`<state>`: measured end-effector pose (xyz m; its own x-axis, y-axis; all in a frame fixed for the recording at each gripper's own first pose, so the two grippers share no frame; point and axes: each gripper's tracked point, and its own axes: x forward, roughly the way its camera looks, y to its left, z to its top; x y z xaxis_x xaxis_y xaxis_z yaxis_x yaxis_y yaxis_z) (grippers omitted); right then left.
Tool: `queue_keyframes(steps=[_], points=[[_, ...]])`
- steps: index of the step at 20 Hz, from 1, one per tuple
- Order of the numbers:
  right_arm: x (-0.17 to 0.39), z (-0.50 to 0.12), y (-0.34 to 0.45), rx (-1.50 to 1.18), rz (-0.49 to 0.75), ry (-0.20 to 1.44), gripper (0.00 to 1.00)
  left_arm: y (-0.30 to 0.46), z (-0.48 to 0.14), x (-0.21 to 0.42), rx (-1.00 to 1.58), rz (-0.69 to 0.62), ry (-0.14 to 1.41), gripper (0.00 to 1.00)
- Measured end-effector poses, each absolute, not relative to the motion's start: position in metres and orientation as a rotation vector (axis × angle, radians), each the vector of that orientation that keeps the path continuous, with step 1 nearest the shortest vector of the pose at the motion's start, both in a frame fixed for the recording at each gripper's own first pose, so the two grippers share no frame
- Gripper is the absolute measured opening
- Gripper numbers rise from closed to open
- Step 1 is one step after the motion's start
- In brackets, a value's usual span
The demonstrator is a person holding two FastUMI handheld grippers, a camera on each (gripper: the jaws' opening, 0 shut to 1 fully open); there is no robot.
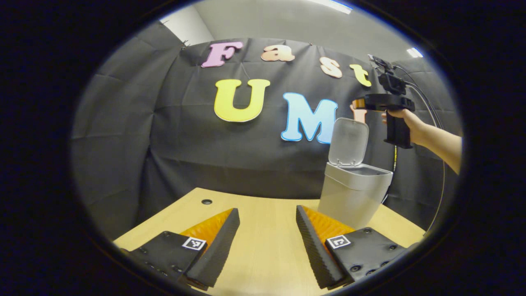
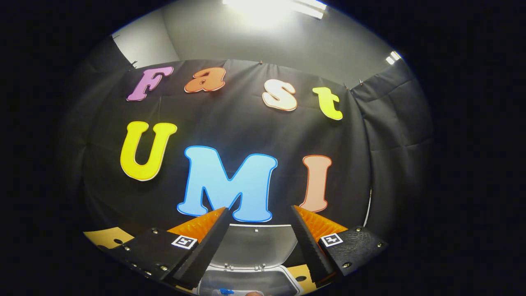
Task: Press the lid of the desktop garbage bin to open it, pick up the crumpled paper on the desktop and throw it into the bin, then pick up the pop can on the desktop and drop it into the bin, and finally close the garbage bin lid.
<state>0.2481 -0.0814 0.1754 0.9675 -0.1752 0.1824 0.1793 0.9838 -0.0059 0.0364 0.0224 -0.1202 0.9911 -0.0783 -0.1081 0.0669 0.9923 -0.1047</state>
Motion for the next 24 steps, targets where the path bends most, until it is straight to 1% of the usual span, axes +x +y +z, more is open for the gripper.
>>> queue_keyframes(steps=[5, 9, 12, 14, 15, 20, 21, 24], points=[[0.265, 0.184, -0.094, -0.090, -0.248, -0.174, 0.93, 0.030, -0.115, 0.058, -0.076, -0.159, 0.105, 0.91], [0.282, 0.187, -0.094, -0.076, -0.257, -0.152, 0.93, 0.046, -0.108, 0.073, -0.081, -0.160, 0.089, 0.91], [0.298, 0.184, -0.087, -0.076, -0.232, -0.127, 0.94, 0.057, -0.104, 0.079, -0.086, -0.139, 0.077, 0.91], [0.308, 0.181, -0.079, -0.058, -0.191, -0.108, 0.93, 0.059, -0.103, 0.082, -0.094, -0.131, 0.077, 0.91], [0.313, 0.178, -0.074, -0.045, -0.170, -0.097, 0.93, 0.061, -0.104, 0.084, -0.095, -0.123, 0.076, 0.96], [0.332, 0.154, -0.063, -0.050, -0.095, -0.020, 0.94, 0.064, -0.105, 0.084, -0.108, -0.053, 0.082, 0.86], [0.336, 0.156, -0.065, -0.044, -0.096, -0.030, 0.94, 0.064, -0.105, 0.082, -0.111, -0.040, 0.079, 0.91], [0.340, 0.151, -0.063, -0.002, -0.061, -0.016, 0.93, 0.065, -0.109, 0.077, -0.108, -0.007, 0.084, 0.91]])
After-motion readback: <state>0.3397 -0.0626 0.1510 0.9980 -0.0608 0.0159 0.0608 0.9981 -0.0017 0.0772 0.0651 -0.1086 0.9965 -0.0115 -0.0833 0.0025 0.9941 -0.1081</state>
